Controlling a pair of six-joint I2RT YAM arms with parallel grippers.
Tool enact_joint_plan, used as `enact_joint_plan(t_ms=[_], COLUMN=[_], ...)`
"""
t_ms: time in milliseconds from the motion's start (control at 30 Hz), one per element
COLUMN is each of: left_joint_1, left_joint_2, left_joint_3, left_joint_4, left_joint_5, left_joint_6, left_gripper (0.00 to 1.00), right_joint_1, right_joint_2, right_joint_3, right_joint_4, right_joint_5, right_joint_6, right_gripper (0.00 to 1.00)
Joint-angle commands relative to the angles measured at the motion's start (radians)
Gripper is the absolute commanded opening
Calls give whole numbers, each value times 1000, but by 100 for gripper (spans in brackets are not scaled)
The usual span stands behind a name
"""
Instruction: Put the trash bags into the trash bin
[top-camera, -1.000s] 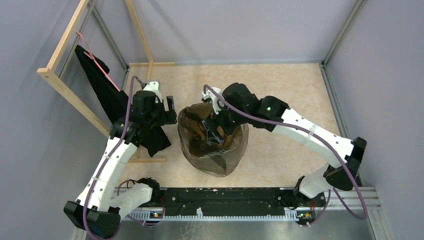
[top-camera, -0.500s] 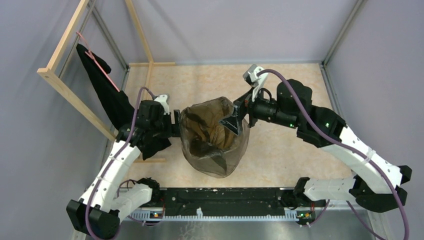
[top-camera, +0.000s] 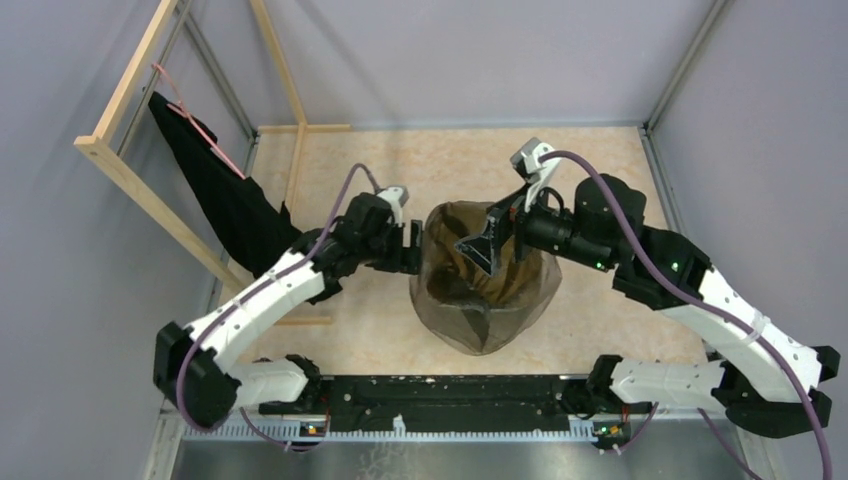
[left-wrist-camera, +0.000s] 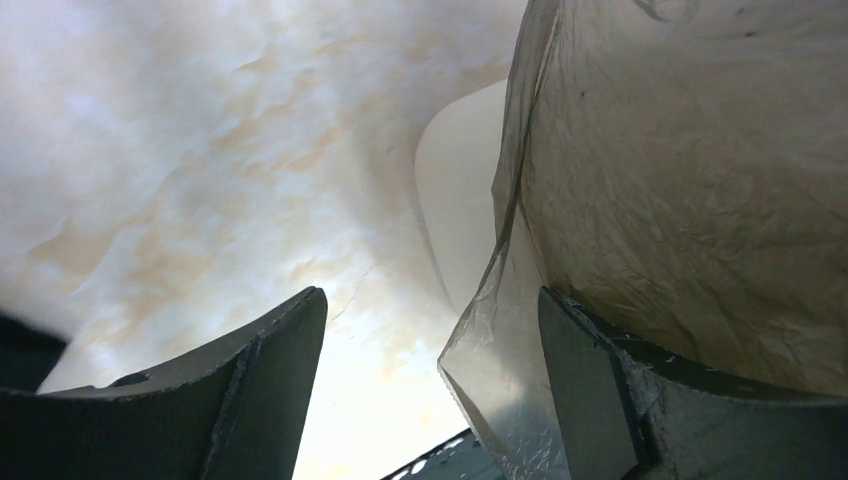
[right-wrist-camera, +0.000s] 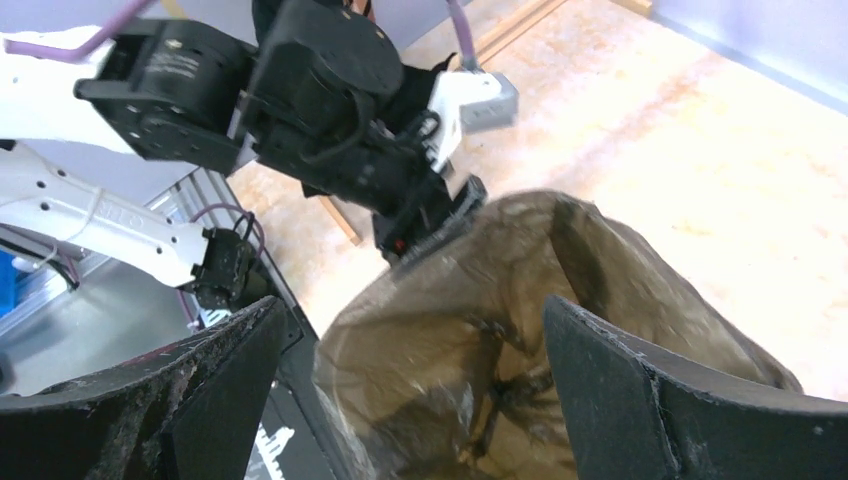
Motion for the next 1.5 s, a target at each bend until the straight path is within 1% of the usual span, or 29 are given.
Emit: enact_joint_plan(t_ms=[0,100,233,400,533,633,700,800,833,867,933,1000,1067,1167,1267,1333,1467], left_joint_1=[-95,-149,-233,-284,-315,-318,-315,-302,-286,-270,-241,-227,-218,-216,-216,-216,-216], left_joint_2=[134,265,455,700,854,904,877,765,720,675,582,479,350,187,42,-30,-116], left_joint_3=[104,188,344,559,761,861,862,800,787,787,807,829,834,814,778,778,810], left_joint_4=[171,229,279,347,329,258,214,166,132,93,-8,-92,-136,-143,-92,-76,-72], left_joint_5=[2,41,68,143,189,170,85,-105,-135,-152,-199,-281,-329,-308,-242,-204,-206], left_joint_6=[-66,-80,-91,-126,-127,-91,-38,50,72,92,138,171,194,206,227,288,379], left_gripper=[85,85,85,86,85,86,87,92,94,98,98,98,98,99,99,99,99], right_joint_1=[2,1,2,2,2,3,2,2,2,1,2,3,2,2,1,2,3], right_joint_2=[-69,-97,-132,-165,-174,-178,-181,-187,-188,-186,-176,-168,-168,-178,-204,-220,-236], right_joint_3=[1,-1,-7,-25,-26,-25,-26,-29,-25,-10,43,100,140,179,188,186,184], right_joint_4=[7,-8,-22,-23,-25,-31,-35,-42,-46,-57,-87,-102,-101,-99,-72,-50,-31], right_joint_5=[66,88,113,132,132,132,139,157,167,182,210,216,230,274,323,344,375], right_joint_6=[16,24,39,55,64,66,67,66,61,61,67,56,35,-21,-58,-62,-65], right_gripper=[99,99,99,99,99,99,99,99,99,99,99,99,99,99,99,99,99])
